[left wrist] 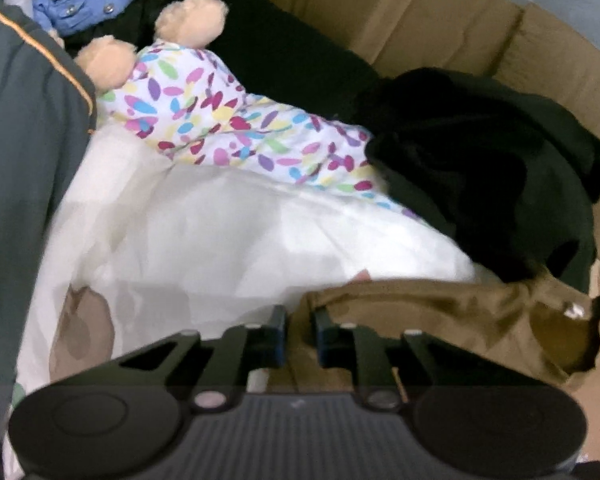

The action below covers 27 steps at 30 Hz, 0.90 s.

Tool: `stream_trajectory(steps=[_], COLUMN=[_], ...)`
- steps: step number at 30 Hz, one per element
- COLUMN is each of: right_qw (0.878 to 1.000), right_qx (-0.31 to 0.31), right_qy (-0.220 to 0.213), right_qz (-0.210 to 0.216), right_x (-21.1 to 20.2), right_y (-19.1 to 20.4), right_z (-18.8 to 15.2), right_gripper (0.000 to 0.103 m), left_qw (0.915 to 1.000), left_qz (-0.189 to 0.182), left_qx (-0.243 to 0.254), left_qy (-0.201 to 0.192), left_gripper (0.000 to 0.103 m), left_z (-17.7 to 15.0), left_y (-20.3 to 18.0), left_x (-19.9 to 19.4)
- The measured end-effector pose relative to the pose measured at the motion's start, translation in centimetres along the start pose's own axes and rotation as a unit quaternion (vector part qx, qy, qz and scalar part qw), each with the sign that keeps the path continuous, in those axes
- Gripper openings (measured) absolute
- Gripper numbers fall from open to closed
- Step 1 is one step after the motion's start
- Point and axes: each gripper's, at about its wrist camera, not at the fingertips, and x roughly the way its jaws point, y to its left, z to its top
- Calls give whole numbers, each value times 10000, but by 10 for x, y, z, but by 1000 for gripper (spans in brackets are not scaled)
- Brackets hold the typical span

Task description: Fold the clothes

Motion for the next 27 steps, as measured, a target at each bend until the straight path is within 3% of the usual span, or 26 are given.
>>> stream_trajectory(steps=[5, 9, 12, 14, 16, 18, 27], right_qw=[9998, 9994, 9983, 9958, 9963, 9975, 9962], right_qx=[127, 280, 526, 832, 770, 655, 853], right_qy=[-56, -6, 151, 308, 335, 251, 166], right_qz=[-138, -181, -223, -219, -159, -115, -70], right_x=[-6, -7, -5, -4, -8, -16, -32], right_y=[-17, -28, -35, -41, -41, -43, -72], right_z=[-2, -4, -5, -4, -1, 0, -1], right_gripper=[3, 3, 5, 9, 20, 44, 45], left_qw=[9998, 9987, 9987, 9991, 9989, 9990, 9983], left_qz=[157, 95, 157, 207, 432, 344, 439], left_qx=[-37, -477, -470, -374, -81, -148, 367], left_qy=[68, 177, 110, 18, -163, -224, -76], left_gripper=[15, 18, 34, 54, 55, 55, 55], left_z=[3, 6, 7, 8, 17, 24, 26], left_y=[-5, 2, -2, -6, -17, -21, -43], left_x=[8, 10, -5, -17, -28, -31, -32])
